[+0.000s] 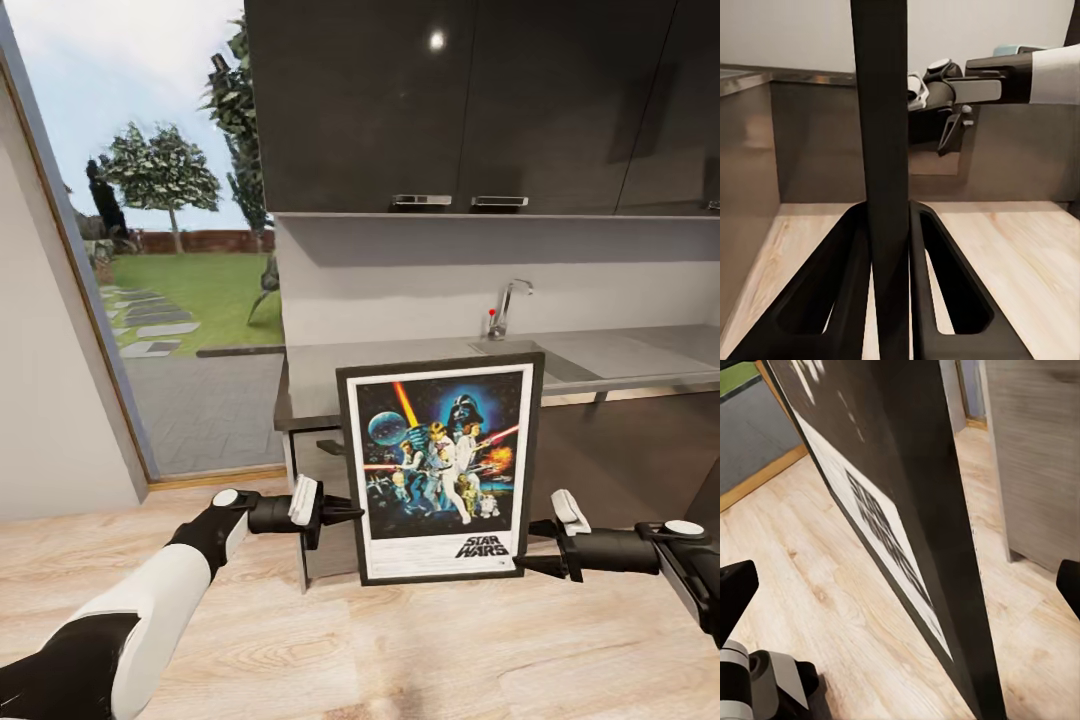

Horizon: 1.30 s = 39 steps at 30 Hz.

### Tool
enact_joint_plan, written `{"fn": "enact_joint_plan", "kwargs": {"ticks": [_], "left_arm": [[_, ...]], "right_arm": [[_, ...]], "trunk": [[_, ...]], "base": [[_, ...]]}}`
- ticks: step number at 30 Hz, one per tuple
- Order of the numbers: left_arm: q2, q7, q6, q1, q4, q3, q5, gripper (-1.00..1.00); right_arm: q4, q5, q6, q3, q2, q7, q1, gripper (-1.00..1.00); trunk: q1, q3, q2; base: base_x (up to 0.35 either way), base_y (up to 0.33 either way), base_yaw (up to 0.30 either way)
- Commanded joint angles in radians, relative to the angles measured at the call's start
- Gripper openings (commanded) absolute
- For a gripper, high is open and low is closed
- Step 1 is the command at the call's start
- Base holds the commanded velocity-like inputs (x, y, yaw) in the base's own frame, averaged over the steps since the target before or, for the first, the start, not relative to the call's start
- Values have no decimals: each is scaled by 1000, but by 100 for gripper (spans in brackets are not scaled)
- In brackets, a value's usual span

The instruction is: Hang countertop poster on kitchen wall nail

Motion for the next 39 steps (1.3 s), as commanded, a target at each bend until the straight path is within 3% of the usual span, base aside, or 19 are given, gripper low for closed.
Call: {"fn": "enact_joint_plan", "kwargs": {"ticks": [1, 39], "left_arm": [[-1, -3, -11, -1, 0, 7, -4, -100], [-2, -3, -11, -1, 2, 10, -4, -100]], "right_arm": [[1, -2, 10, 0, 0, 3, -1, 100], [2, -3, -44, 4, 0, 6, -2, 100]], "trunk": [[0, -1, -1], [0, -1, -1]], "base": [[0, 0, 0], [0, 0, 0]]}}
